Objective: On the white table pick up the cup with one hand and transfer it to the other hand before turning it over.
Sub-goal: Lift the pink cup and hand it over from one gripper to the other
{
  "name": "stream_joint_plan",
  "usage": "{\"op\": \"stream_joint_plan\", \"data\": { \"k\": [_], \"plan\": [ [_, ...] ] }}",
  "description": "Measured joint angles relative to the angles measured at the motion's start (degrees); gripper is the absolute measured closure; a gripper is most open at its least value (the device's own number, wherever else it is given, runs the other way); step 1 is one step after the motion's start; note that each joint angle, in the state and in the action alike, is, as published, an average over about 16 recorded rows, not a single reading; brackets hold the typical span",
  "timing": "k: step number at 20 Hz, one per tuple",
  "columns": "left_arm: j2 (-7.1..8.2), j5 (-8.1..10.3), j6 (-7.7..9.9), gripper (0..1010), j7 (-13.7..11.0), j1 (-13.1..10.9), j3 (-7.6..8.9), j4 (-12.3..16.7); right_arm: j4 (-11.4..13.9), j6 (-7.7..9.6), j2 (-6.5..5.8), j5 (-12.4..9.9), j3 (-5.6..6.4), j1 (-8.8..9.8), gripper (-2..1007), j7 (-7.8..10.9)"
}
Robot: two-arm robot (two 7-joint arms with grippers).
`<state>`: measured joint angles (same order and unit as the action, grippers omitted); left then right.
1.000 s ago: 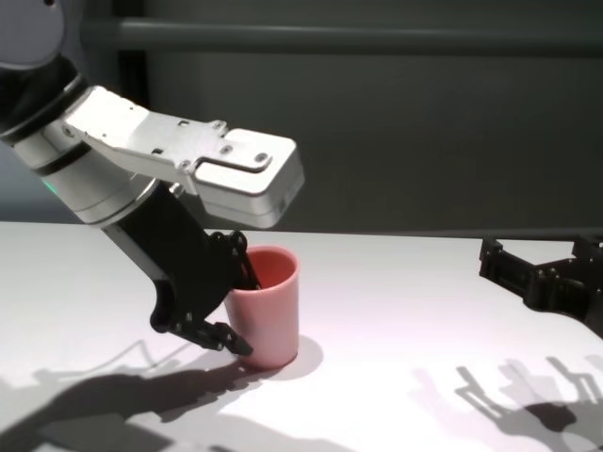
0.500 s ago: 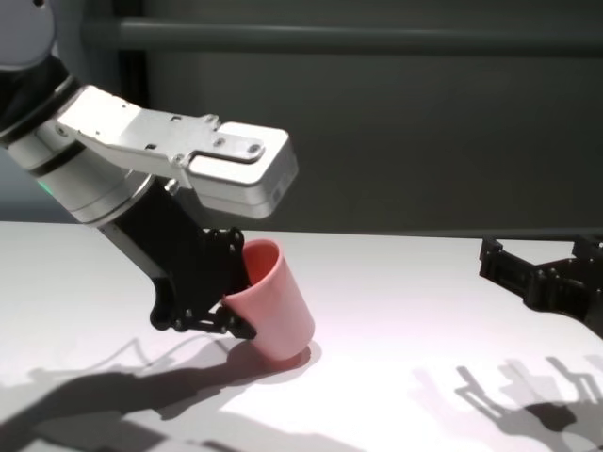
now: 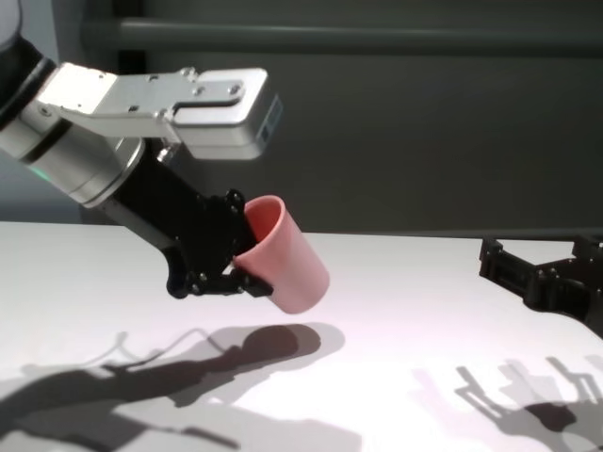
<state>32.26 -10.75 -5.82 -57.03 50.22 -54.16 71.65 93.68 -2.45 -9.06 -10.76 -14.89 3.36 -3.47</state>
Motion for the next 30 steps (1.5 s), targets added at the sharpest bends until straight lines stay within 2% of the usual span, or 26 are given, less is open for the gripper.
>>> {"op": "stream_joint_plan", "data": {
  "k": [7,13,23,30],
  "plan": [
    [-0.17,7.42,-2.65,964,3.9,-2.9,4.81,-1.1,0.0,0.0,0.0,0.0,0.0,0.0,3,0.0],
    [-1.01,14.71,-5.07,965,5.8,-5.6,9.15,-2.3,0.0,0.0,0.0,0.0,0.0,0.0,3,0.0],
    [-4.06,26.81,-7.81,965,5.8,-8.5,15.26,-4.8,0.0,0.0,0.0,0.0,0.0,0.0,3,0.0],
    [-7.0,33.4,-9.04,964,4.9,-9.4,17.88,-6.9,0.0,0.0,0.0,0.0,0.0,0.0,3,0.0]
  ]
}}
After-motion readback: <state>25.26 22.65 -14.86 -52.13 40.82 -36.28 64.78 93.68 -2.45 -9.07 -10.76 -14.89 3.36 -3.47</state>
